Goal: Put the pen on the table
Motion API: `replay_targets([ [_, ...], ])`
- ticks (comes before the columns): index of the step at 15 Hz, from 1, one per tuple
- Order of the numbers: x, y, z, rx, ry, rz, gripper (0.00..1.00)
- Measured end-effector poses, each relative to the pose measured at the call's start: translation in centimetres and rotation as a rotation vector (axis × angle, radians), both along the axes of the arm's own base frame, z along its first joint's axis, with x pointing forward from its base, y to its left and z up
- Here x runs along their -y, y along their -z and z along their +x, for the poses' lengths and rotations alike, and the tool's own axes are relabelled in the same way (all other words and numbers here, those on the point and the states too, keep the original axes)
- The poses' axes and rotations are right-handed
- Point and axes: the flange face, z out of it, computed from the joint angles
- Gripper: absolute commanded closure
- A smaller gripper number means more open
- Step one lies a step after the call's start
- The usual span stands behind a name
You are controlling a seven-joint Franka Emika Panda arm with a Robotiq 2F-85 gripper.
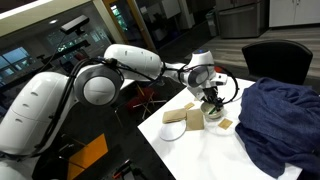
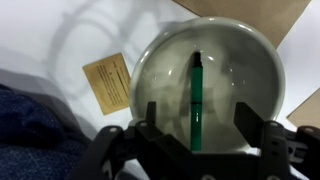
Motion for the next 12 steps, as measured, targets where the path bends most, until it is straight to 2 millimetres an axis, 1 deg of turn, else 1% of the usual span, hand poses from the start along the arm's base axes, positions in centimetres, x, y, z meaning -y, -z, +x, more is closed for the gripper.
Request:
replay_targets([
  [1,0.1,0.1,0.1,-0.003,0.001,-0.002,0.39],
  [2,0.2,0.2,0.2,-0.007,0.001,-0.004,0.42],
  [3,0.3,0.3,0.2,-0.012,0.003,-0.006,0.49],
  [4,0.4,0.4,0.2,-0.016,0.004,-0.008,0.62],
  [8,0.7,0.9,0.4,-0.028,0.021,-0.019,0.94],
  [9,0.7,1.0,0.4,-0.031,0.022,-0.021,0.99],
  [10,0.7,1.1,0.4,-0.033,0.022,-0.022,1.0],
  [12,0.7,1.2,0.5,-0.034,0.027,-0.029,0.97],
])
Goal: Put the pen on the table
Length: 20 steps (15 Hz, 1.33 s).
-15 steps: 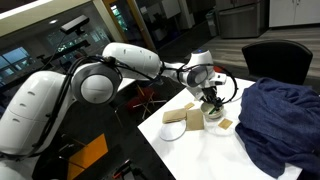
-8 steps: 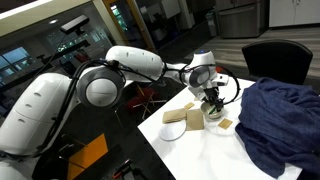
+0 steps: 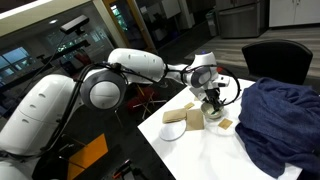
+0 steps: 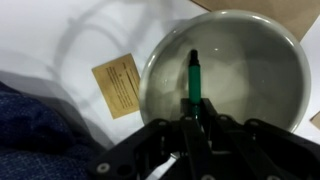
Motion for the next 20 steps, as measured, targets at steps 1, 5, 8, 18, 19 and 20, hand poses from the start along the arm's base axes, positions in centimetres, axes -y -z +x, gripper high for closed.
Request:
replay_targets([
  [1,0.0,0.0,0.0,0.0,-0.002,-0.003,0.97],
  [5,-0.2,-0.7,0.4,0.013,-0.007,-0.006,0.97],
  [8,-0.6,-2.2,0.9,0.038,-0.012,-0.005,0.97],
  [18,-1.6,-14.4,0.9,0.15,0.055,-0.033,0.97],
  [19,-1.5,-15.9,0.5,0.159,0.065,-0.044,0.97],
  [20,-1.4,-17.4,0.0,0.17,0.074,-0.055,0.97],
])
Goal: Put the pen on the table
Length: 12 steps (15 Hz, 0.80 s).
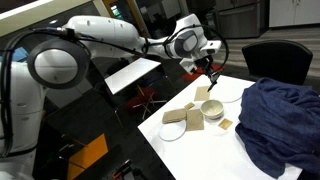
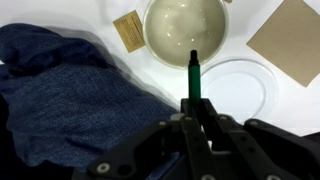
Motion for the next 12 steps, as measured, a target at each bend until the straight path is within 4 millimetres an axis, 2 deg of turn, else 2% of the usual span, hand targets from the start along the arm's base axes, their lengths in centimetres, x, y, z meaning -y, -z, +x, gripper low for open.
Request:
replay_targets([
  [3,0.7,-4.6,-1.9,0.032,0.04,-0.027,0.97],
  [4,1.1,-6.0,-2.6,0.041,0.056,-0.035,0.87],
  [6,1.9,-8.3,-4.1,0.054,0.084,-0.046,0.87],
  [8,2.3,-9.2,-5.1,0.053,0.09,-0.045,0.87],
  [10,2.2,-8.9,-5.4,0.045,0.09,-0.044,0.87],
  [11,2.2,-8.7,-5.4,0.042,0.09,-0.044,0.97],
  [12,2.1,-8.7,-5.5,0.04,0.089,-0.044,0.97],
])
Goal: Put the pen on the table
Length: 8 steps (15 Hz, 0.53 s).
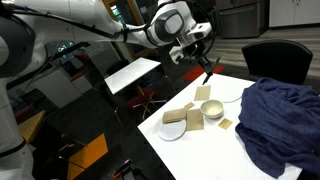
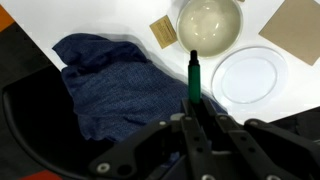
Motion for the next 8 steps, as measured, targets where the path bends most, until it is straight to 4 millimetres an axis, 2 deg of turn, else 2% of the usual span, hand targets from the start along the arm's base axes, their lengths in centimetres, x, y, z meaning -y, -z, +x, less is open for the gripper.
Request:
replay_targets([
  [4,0.0,0.6,-0.2,0.005,-0.007,-0.002,0.97],
  [8,0.3,3.1,-2.2,0.034,0.014,0.01,0.97],
])
